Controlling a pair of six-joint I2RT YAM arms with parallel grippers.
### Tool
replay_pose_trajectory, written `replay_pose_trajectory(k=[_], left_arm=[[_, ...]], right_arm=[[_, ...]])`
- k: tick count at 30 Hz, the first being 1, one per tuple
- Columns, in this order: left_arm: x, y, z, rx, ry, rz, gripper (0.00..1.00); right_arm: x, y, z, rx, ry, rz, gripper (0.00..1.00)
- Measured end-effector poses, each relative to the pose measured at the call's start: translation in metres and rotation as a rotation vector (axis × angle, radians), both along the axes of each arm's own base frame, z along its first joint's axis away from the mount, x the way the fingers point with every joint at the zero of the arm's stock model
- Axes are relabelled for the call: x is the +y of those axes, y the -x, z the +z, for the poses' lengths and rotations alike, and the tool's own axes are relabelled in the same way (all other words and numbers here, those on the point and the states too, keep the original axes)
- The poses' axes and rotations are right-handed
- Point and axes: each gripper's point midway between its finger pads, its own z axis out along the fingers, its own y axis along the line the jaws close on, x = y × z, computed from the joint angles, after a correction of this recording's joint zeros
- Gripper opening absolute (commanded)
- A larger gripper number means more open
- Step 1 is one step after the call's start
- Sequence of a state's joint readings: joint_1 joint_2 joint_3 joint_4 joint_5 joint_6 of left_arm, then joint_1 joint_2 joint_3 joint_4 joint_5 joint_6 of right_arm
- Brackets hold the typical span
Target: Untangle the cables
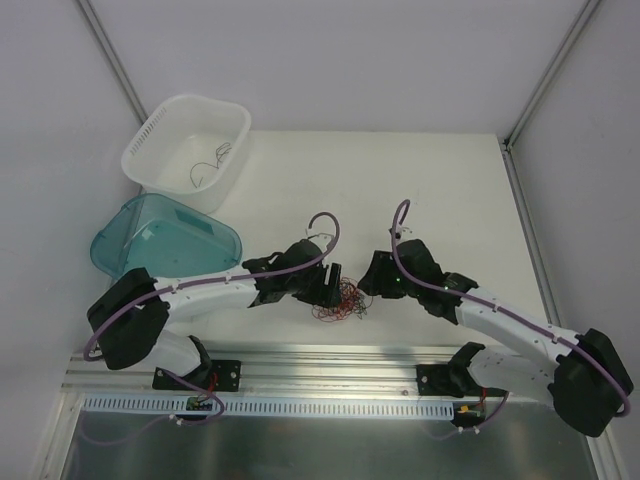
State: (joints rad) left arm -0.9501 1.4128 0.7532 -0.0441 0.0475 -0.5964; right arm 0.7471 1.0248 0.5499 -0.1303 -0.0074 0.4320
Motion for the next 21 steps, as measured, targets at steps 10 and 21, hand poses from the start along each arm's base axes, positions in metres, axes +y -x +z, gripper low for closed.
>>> replay_pose_trajectory(k=[10, 21], left_arm=[[0.0, 0.003, -0.025, 0.059, -0.047, 0.036, 0.5], [-0.004, 0.003, -0.039, 0.09, -0.074, 0.061, 0.0]], right_arm=[[0.009, -0.001, -0.022, 0.075, 0.019, -0.035, 0.4], [0.024, 0.004, -0.023, 0.099, -0.018, 0.001, 0.19]])
